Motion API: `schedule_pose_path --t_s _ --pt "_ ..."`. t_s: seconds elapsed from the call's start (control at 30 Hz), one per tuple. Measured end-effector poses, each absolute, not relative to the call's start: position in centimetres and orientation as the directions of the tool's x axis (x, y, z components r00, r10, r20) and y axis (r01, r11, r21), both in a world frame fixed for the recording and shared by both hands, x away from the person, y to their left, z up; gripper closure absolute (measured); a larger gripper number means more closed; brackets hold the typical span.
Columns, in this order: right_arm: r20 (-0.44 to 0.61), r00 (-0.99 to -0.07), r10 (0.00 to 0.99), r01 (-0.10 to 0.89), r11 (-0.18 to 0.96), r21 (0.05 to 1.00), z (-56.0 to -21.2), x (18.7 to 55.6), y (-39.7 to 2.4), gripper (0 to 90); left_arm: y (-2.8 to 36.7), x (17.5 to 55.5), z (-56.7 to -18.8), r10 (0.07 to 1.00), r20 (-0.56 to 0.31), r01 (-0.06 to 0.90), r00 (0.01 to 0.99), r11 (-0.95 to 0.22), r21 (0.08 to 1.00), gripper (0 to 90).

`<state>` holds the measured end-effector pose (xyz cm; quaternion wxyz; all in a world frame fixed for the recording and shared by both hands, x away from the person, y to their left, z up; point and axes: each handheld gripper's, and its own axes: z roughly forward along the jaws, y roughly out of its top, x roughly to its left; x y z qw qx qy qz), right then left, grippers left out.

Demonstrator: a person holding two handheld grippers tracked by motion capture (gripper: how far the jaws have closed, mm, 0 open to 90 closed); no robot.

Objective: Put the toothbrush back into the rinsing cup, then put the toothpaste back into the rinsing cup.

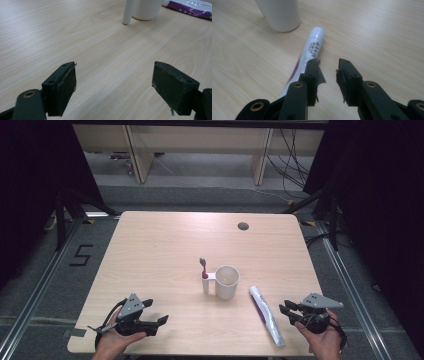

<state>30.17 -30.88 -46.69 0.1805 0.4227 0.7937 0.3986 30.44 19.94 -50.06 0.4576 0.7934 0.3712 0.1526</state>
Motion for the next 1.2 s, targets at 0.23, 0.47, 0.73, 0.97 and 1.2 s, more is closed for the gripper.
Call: schedule_pose_path --t_s 0.23,0.47,0.73,0.97,1.2 --pt "0.079 -0.639 0.765 0.526 0.36 0.77 -46.4 29.0 -29.1 78.7 19.7 30.4 -50.2 0.719 -0.093 0.442 0.689 -0.314 0.84 19.3" --pt "0.08 -0.707 0.703 0.507 0.424 0.751 -46.5 28.4 -27.5 86.0 19.8 30.4 -50.3 0.719 -0.092 0.444 0.689 -0.318 0.838 19.4" --pt "0.069 -0.757 0.649 0.483 0.486 0.728 -47.3 28.3 -26.4 87.8 19.7 30.5 -50.4 0.724 -0.088 0.452 0.684 -0.326 0.83 19.4" --pt "0.079 -0.76 0.646 0.514 0.521 0.682 -48.0 28.3 -25.9 88.2 19.8 30.5 -50.5 0.724 -0.082 0.451 0.684 -0.331 0.829 19.4" --pt "0.046 -0.748 0.662 0.528 0.552 0.645 -48.3 28.3 -26.2 89.0 19.6 30.6 -50.6 0.718 -0.088 0.448 0.69 -0.329 0.832 19.4"
